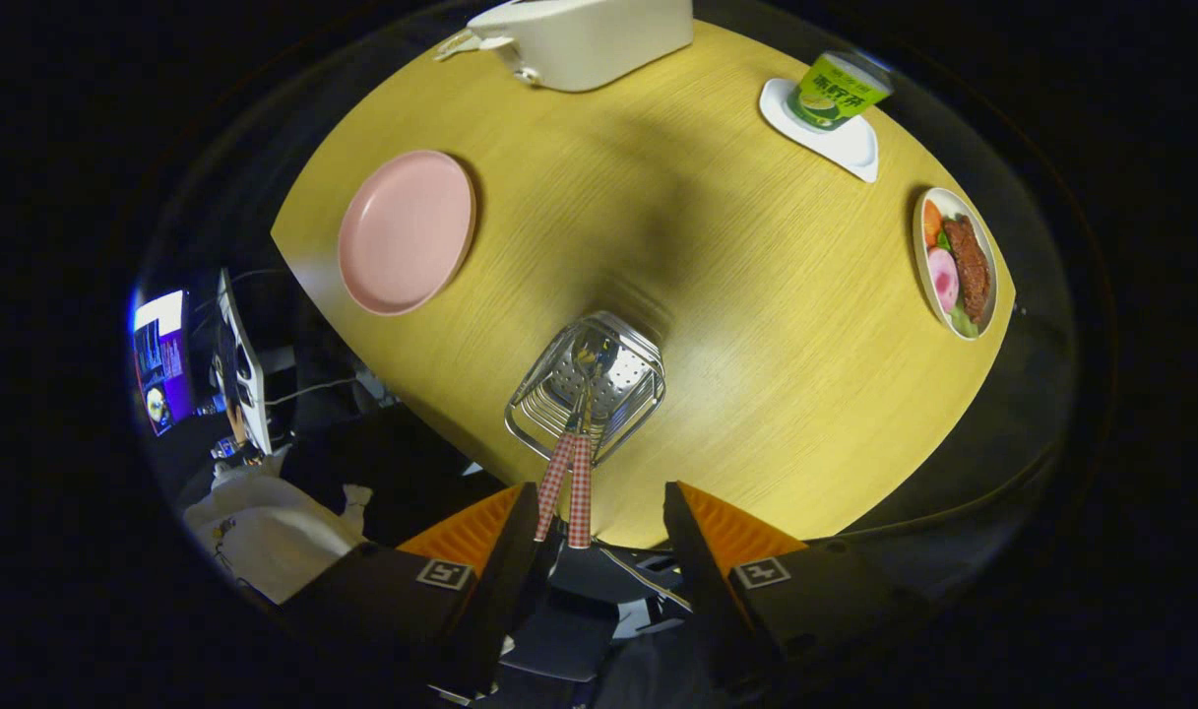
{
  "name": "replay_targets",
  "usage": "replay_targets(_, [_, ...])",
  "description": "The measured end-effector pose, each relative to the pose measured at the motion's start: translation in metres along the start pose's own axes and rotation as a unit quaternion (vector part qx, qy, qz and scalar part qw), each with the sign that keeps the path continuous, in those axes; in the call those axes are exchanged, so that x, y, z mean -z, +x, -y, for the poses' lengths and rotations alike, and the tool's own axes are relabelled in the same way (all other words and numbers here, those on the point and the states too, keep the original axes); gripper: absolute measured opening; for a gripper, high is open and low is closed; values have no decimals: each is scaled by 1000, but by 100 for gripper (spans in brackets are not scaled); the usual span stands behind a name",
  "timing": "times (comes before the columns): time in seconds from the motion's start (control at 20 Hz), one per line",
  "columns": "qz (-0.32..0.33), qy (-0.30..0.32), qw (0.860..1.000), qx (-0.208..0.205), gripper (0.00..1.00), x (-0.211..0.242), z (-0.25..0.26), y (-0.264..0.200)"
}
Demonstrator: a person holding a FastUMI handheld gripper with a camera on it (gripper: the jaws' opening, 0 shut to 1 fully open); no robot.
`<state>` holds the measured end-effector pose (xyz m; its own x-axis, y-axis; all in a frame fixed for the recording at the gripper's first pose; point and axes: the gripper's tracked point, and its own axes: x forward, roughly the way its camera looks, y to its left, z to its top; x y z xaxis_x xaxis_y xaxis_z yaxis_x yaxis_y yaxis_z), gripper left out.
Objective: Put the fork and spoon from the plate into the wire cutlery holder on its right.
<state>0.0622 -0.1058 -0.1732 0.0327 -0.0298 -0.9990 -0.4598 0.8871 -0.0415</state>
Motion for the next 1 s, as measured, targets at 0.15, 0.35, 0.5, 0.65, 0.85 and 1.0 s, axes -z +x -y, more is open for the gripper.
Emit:
replay_targets(0.15, [58, 34, 998, -17, 100, 4, -7, -20])
replay_targets(0.35, [142, 77, 986, -28, 97, 13, -7, -49])
replay_targets(0.5, [208, 106, 972, -29, 100, 17, -7, -72])
replay_targets(0.65, [278, 125, 952, -9, 100, 22, -7, -96])
replay_targets(0.85, [375, 153, 914, -2, 100, 21, -16, -131])
replay_targets(1.0, [434, 170, 885, -2, 100, 23, -26, -155])
